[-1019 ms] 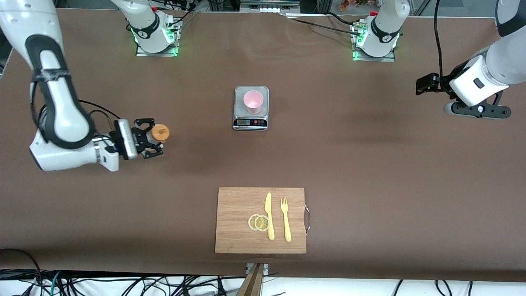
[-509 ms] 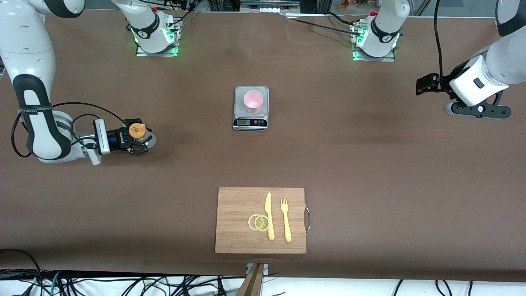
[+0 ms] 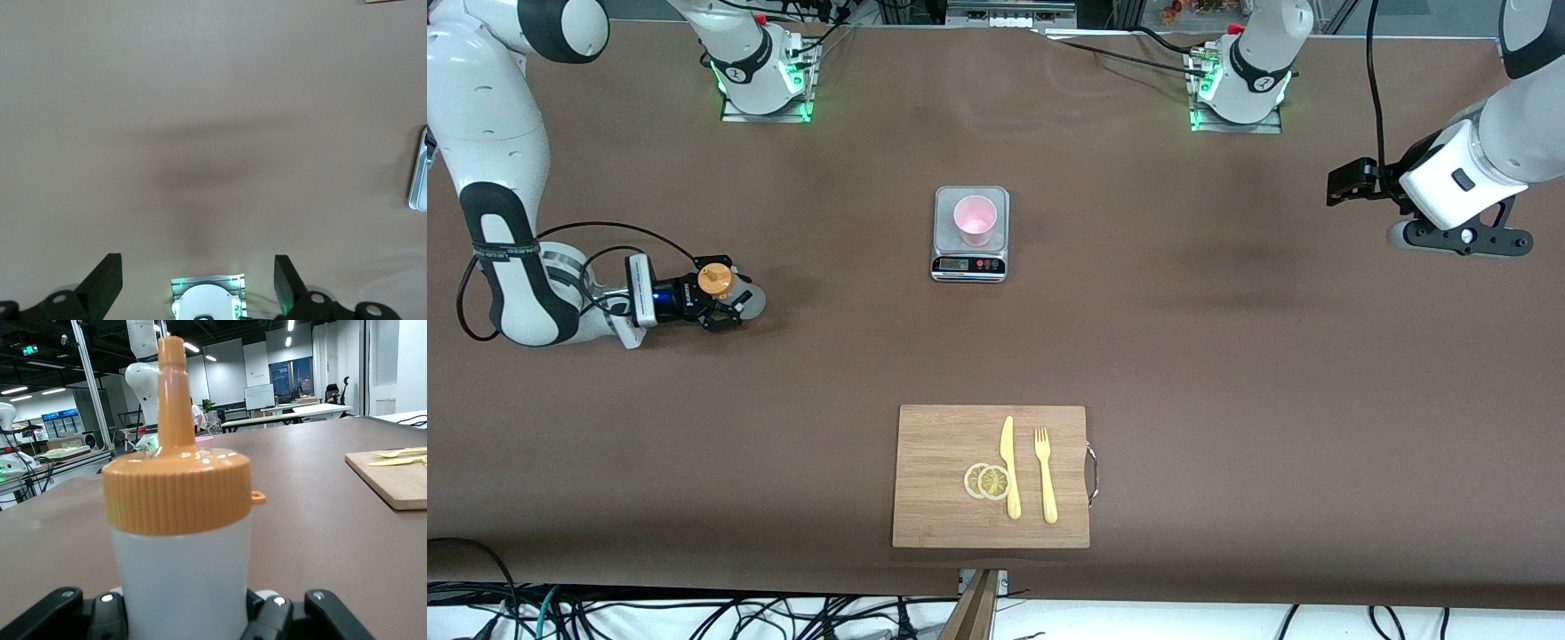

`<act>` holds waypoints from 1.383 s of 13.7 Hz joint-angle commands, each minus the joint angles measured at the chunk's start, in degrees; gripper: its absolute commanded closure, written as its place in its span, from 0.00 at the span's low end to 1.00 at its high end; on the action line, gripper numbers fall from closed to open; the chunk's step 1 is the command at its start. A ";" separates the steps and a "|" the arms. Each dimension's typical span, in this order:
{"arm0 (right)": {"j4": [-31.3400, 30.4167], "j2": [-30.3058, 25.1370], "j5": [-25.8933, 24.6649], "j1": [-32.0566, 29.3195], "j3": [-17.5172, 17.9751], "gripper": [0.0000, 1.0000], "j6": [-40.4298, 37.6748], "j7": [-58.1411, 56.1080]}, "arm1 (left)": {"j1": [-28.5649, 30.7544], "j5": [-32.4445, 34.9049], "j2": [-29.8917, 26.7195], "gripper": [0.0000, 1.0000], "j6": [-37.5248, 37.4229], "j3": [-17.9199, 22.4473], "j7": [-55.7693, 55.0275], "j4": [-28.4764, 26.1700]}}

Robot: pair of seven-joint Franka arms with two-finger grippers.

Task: Add sauce to pink cup with both arms
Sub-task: 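Lower the bottle onto the table and open the right gripper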

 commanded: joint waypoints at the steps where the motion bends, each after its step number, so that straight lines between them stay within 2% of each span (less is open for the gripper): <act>1: 1.25 0.02 0.53 -0.22 -0.01 0.00 -2.05 0.25 | -0.23 0.58 0.60 0.00 -0.12 -0.03 1.09 1.38; 3: 2.12 -0.15 -1.39 -0.22 -0.01 0.00 -2.05 0.52 | -0.32 0.58 0.60 0.00 -0.12 -0.03 1.09 1.38; 9: 5.99 -3.75 -16.85 0.04 -3.35 0.00 -1.09 7.97 | -0.32 0.58 0.60 0.00 -0.12 0.06 1.09 1.38; 12: 4.78 -12.51 -26.15 0.91 -3.79 0.00 7.50 15.34 | -0.32 0.58 0.60 0.00 -0.12 -0.03 1.09 1.38; 14: 4.68 -17.09 -31.09 2.32 -3.53 0.00 9.19 24.20 | -0.32 0.58 0.60 0.00 -0.12 0.06 1.09 1.38; 19: 3.98 -28.43 -43.29 9.95 -3.35 0.00 14.90 54.67 | -0.32 0.58 0.60 0.00 -0.12 -0.03 1.09 1.38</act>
